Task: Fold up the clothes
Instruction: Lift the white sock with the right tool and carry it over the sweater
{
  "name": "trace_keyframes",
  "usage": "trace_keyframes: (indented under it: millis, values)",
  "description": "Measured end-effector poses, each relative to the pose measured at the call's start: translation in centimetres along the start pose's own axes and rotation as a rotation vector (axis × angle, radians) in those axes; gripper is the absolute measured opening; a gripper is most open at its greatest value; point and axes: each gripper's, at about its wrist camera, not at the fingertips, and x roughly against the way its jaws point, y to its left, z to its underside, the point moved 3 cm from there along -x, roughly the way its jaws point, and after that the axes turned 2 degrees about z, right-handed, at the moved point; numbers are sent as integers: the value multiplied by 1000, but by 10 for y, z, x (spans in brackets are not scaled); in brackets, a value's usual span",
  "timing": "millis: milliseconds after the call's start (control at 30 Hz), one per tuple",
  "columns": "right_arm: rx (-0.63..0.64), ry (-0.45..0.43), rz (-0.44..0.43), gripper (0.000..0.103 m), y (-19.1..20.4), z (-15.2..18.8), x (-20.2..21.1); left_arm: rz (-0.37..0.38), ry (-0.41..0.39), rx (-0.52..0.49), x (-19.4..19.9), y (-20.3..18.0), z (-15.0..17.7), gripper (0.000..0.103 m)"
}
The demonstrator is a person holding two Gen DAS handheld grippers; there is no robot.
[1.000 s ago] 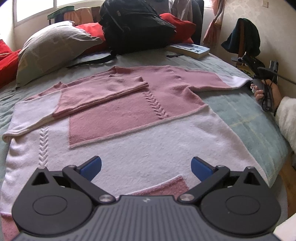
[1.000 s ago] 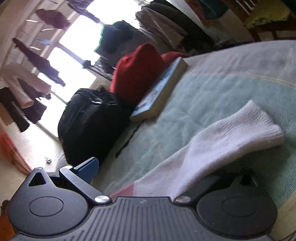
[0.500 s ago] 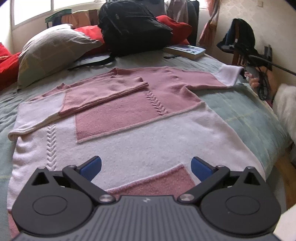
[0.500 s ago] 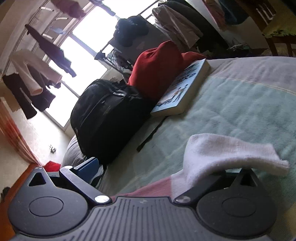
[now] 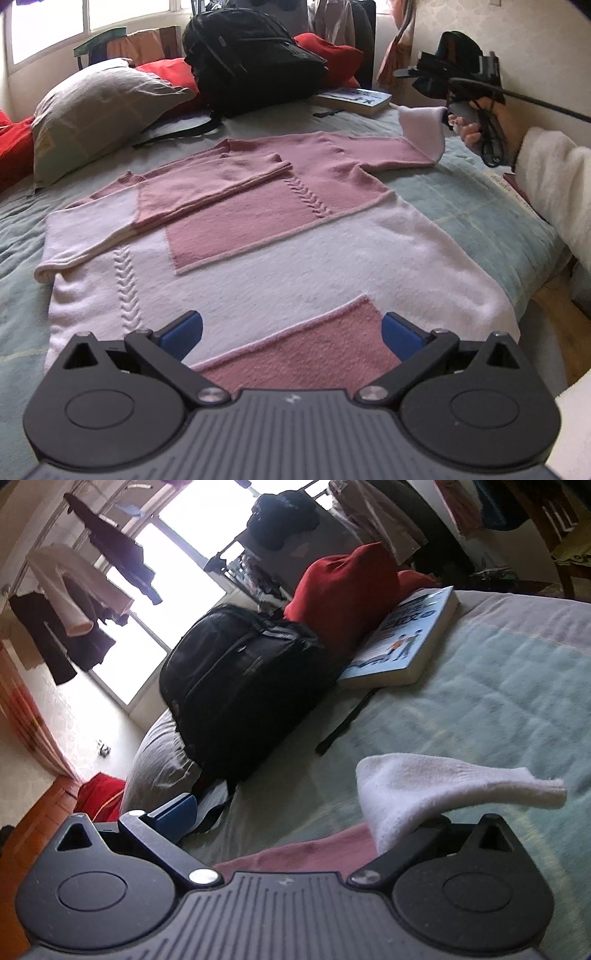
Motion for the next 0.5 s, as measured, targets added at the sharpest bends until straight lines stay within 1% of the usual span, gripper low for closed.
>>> trace_keyframes:
  millis: [200,500]
  values:
    - [48,40,-11,103,43,12,-12,28,12,-67,10,2,9,102]
    - [86,87,-15,103,97,37,-33,63,2,-113,32,11,22,102]
